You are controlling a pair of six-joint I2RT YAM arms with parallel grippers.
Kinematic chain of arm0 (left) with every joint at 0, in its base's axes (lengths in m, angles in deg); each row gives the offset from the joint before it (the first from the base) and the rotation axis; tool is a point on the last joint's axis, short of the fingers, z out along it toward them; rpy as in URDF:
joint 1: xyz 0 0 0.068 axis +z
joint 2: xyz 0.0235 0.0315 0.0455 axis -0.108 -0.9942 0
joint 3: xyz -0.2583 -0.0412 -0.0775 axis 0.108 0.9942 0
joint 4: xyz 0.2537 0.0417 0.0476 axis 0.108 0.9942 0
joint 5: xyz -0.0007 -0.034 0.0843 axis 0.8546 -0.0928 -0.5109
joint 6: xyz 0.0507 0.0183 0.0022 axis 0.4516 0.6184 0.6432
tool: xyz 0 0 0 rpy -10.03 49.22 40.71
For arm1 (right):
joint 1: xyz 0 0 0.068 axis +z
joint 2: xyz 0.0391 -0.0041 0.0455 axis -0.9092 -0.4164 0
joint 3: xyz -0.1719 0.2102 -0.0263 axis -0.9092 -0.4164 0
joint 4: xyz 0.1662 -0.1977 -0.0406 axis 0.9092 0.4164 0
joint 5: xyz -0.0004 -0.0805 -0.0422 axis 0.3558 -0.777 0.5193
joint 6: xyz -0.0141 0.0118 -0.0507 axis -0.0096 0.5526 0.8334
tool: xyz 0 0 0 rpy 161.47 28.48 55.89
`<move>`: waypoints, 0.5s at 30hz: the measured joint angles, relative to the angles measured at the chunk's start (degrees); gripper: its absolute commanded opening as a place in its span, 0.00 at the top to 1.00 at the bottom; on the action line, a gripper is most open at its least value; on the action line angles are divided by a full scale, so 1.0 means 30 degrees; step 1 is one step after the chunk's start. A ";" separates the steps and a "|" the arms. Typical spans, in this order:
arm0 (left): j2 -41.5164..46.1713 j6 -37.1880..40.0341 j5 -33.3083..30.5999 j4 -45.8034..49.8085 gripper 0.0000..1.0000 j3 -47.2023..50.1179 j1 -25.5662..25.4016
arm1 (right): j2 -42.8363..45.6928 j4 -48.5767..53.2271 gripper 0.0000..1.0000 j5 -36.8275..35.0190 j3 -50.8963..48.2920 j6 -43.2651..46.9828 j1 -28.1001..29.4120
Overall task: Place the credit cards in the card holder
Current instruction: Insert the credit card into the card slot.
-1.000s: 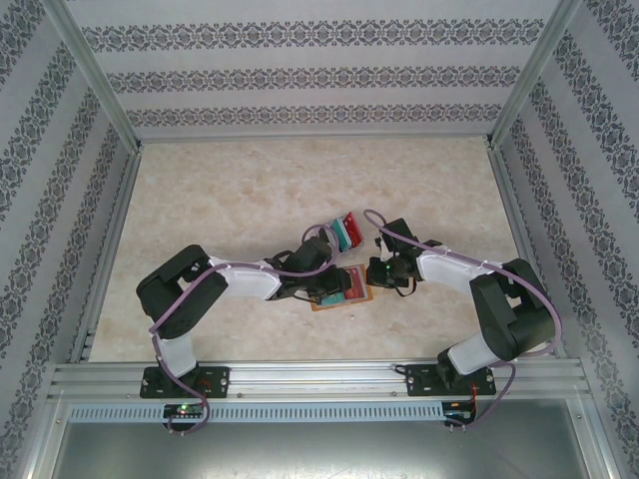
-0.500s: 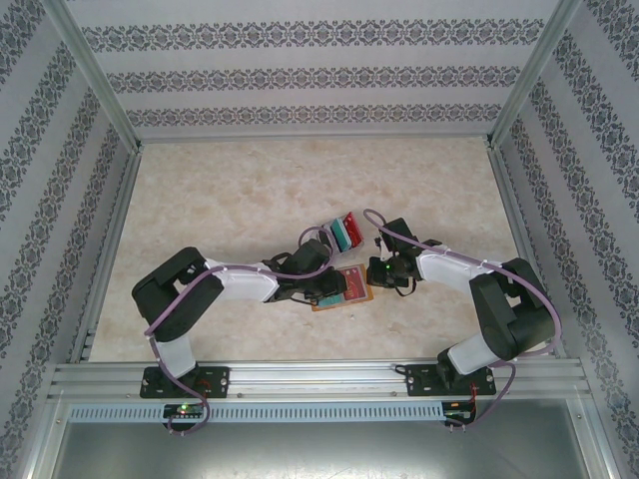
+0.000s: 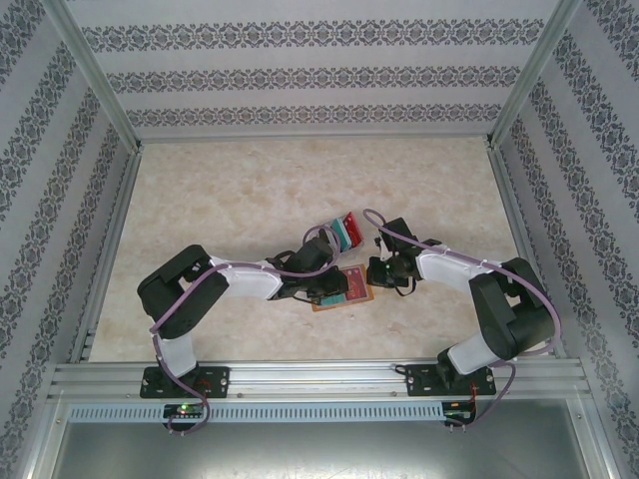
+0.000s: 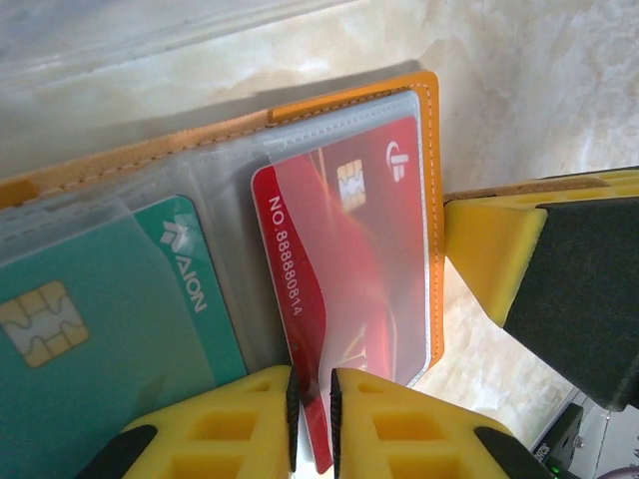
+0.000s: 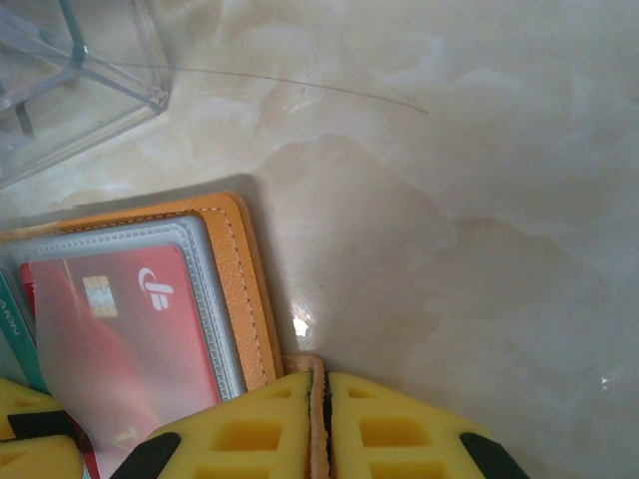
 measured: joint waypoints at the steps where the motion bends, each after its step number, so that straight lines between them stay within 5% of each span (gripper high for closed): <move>1: 0.0000 0.0015 0.0000 0.0022 0.78 0.0000 0.0000 | -0.0007 0.0000 0.89 -0.0029 0.0000 0.0000 0.0000; 15: 0.1552 0.0007 -0.1530 0.1071 0.75 0.1122 -0.0007 | 0.0000 0.0007 0.81 -0.0131 0.0029 -0.0095 0.0131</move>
